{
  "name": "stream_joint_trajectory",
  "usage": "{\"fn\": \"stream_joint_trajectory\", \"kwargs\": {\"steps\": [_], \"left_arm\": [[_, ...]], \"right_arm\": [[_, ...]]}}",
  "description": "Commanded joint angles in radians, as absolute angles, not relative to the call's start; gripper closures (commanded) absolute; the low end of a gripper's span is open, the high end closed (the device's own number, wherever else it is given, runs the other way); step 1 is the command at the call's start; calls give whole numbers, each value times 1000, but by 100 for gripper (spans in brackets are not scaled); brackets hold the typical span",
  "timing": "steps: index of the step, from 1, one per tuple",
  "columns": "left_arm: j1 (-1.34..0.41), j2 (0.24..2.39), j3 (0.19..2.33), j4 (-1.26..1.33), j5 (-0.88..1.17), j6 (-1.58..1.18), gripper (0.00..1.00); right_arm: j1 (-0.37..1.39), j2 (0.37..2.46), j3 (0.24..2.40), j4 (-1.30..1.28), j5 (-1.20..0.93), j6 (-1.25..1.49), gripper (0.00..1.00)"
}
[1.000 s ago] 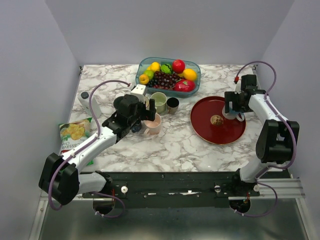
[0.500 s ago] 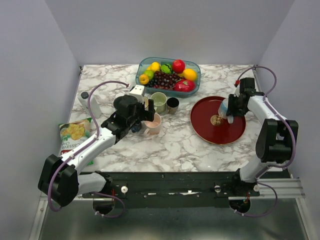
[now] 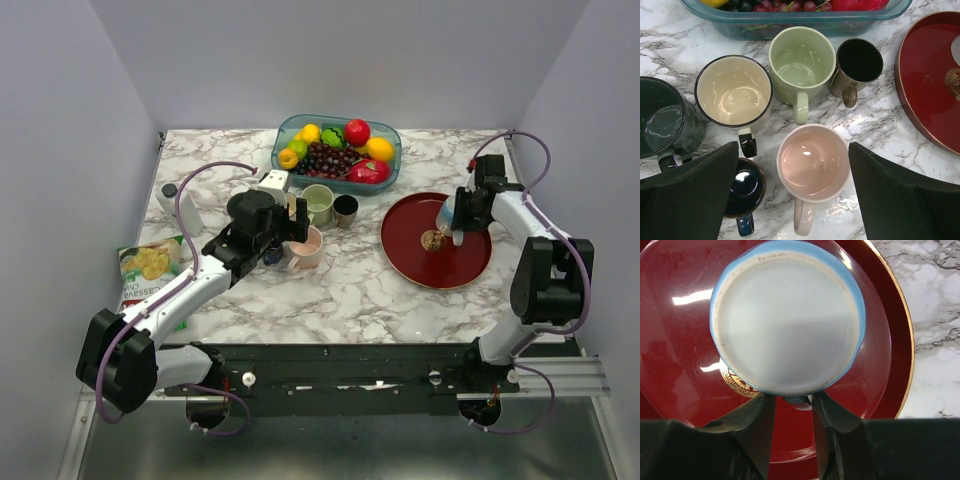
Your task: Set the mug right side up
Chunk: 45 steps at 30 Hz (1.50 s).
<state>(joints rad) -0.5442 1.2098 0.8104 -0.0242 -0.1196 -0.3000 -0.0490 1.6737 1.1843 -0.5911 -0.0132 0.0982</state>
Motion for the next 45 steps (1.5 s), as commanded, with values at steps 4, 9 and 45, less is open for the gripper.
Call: {"fn": "stream_joint_trajectory", "kwargs": {"steps": [4, 9, 45], "left_arm": [[-537, 1207, 808, -9, -109, -305, 1], [-535, 1209, 807, -9, -106, -310, 1], [-531, 1480, 1321, 291, 587, -648, 1]], "right_arm": [[-18, 1709, 1187, -569, 90, 117, 81], [-12, 1713, 1198, -580, 121, 130, 99], [78, 1292, 1235, 343, -818, 986, 99]]}}
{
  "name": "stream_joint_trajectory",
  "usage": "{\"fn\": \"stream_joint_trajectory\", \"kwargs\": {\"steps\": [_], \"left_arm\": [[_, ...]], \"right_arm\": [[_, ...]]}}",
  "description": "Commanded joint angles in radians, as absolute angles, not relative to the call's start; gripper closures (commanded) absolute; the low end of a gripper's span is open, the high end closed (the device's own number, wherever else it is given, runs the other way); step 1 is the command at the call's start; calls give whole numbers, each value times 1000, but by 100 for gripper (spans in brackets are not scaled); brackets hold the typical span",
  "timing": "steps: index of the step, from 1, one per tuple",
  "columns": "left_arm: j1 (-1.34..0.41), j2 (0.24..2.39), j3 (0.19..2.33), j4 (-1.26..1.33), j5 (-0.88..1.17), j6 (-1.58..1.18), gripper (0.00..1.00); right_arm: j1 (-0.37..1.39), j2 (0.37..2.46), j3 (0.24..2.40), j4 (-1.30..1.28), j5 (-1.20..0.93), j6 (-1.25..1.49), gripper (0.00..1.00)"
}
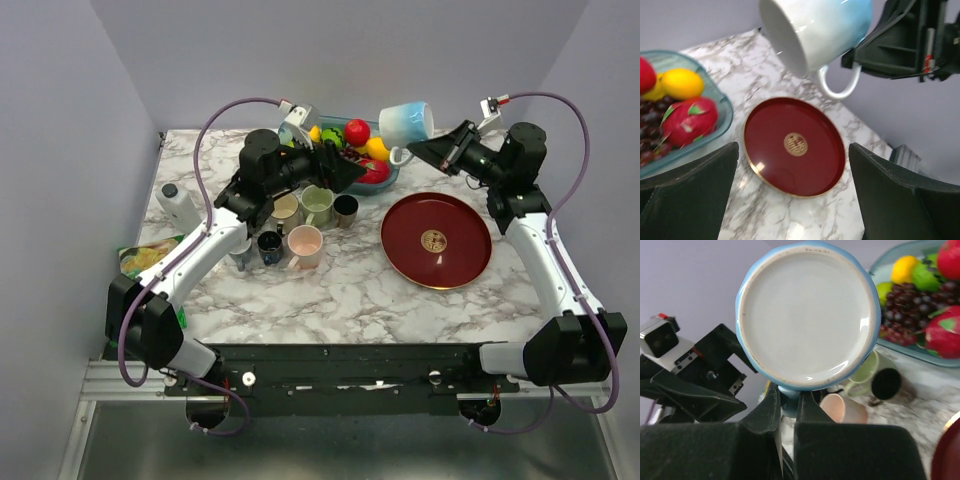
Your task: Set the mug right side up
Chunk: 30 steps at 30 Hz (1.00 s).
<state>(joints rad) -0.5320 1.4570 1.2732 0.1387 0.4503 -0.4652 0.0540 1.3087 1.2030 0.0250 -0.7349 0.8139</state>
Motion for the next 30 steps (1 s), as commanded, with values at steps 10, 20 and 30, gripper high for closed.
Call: {"fn": "stream_joint_trajectory", "kwargs": {"steps": [10, 20, 30], "left_arm": [[-541, 1560, 1348, 649, 657, -1005, 1], [-566, 1586, 1368, 678, 604, -1063, 24], [-568, 1608, 1365, 761, 603, -1140, 51]], "right_arm": [[159, 1344, 1302, 526, -841, 1089, 99], [193, 1345, 1295, 525, -864, 1083, 99], [210, 1350, 1256, 555, -888, 1089, 99]]}}
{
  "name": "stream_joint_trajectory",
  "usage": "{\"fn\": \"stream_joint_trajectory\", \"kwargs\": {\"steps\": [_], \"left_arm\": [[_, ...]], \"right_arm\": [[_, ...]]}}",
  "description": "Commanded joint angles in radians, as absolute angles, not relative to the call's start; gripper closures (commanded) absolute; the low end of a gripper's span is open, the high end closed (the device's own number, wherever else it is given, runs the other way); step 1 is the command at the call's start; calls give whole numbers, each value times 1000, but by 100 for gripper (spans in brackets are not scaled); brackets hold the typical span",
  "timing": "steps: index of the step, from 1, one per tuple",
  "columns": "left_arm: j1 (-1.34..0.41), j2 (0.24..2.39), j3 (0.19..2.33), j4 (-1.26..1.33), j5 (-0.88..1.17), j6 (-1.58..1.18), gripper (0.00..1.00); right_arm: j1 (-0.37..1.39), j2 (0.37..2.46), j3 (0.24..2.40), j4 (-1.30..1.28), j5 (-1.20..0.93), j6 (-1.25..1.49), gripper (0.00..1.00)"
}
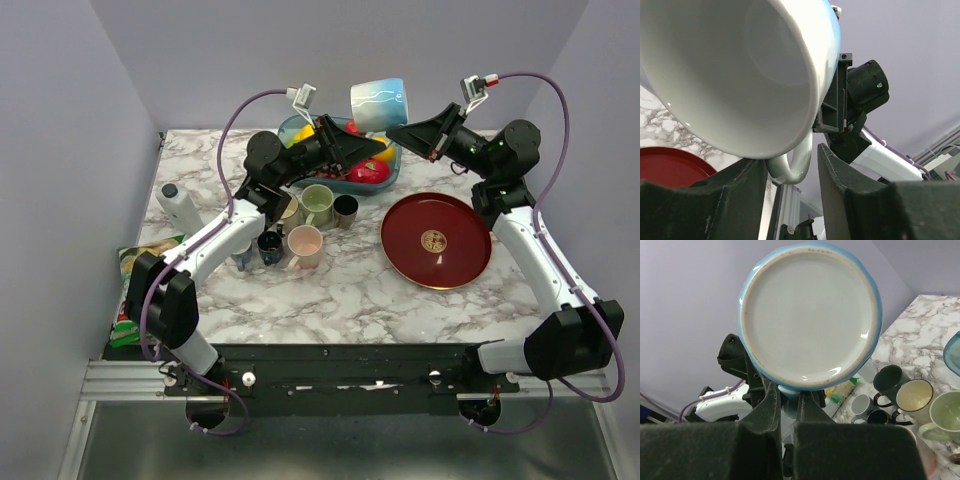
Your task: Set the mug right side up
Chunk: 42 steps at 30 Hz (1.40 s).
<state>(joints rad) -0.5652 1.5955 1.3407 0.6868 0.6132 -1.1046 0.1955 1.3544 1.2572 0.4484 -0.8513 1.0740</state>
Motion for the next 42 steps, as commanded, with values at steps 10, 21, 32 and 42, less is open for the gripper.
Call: {"fn": "stream_joint_trajectory", "kwargs": {"steps": [10, 21, 32, 42], "left_arm": [[-569, 1595, 1356, 746, 586, -1103, 100], [-569, 1534, 1338, 551, 517, -924, 100], [-595, 1439, 1324, -31, 247, -408, 100], [-722, 1394, 1172, -301, 22, -225, 100]], "right_arm": [[227, 1347, 1203, 540, -891, 1065, 99], [227, 1296, 1198, 243, -772, 854, 30], [227, 1132, 1134, -285, -321, 578, 17], [224, 1183, 1216, -514, -5, 549, 17]]}}
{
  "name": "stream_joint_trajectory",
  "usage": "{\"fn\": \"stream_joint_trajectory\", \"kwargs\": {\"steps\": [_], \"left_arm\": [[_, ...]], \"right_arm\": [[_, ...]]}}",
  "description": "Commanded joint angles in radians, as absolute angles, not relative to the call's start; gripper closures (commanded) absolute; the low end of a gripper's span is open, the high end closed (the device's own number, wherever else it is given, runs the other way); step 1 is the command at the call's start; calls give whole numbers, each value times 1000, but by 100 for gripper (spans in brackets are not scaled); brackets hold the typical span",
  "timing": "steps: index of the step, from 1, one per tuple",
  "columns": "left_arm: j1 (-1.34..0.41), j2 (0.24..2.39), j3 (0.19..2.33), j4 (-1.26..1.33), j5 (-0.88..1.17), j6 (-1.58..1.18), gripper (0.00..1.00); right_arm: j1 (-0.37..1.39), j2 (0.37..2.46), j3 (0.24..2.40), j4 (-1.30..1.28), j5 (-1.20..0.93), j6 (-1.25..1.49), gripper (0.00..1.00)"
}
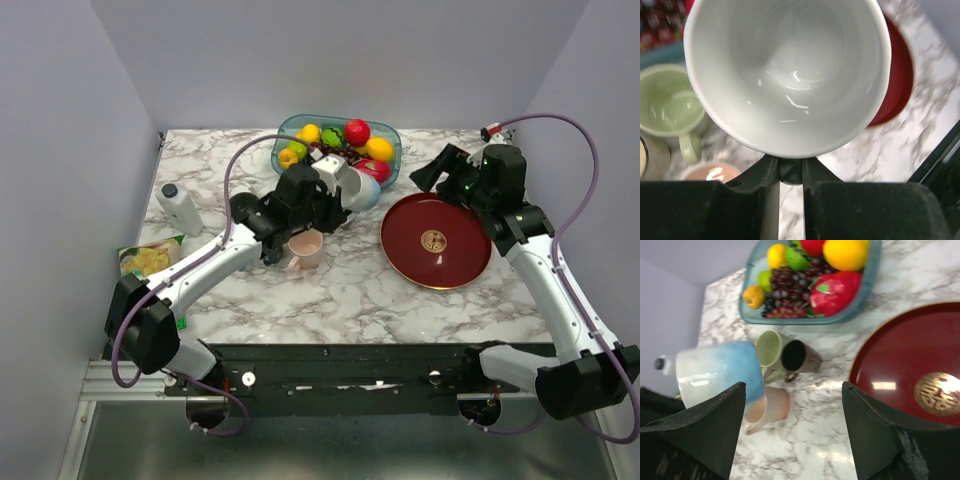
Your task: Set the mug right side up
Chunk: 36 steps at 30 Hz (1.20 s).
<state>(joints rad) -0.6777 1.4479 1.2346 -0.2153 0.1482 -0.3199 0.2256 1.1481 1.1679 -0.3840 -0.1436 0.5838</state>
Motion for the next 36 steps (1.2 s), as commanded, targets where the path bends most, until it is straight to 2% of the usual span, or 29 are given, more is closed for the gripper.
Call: {"fn": "stream_joint_trajectory", "kwargs": {"steps": [1, 12, 19, 23, 36], "left_arm": [[-729, 1396, 1151, -305, 8, -225, 100], [-802, 1551, 1141, -376, -115, -299, 100], [-833, 1658, 1229, -452, -178, -362, 100], [-842, 1724, 1325, -581, -216, -428, 100], [-882, 1816, 1407, -695, -219, -517, 100]], "right_arm": [[225, 1190, 1218, -523, -5, 554, 17], [225, 1224, 1197, -541, -28, 574, 17], [225, 1218, 1164, -543, -35, 560, 16], [224, 1220, 1151, -551, -31, 551, 17], [219, 1226, 1101, -564, -31, 535, 16]]}}
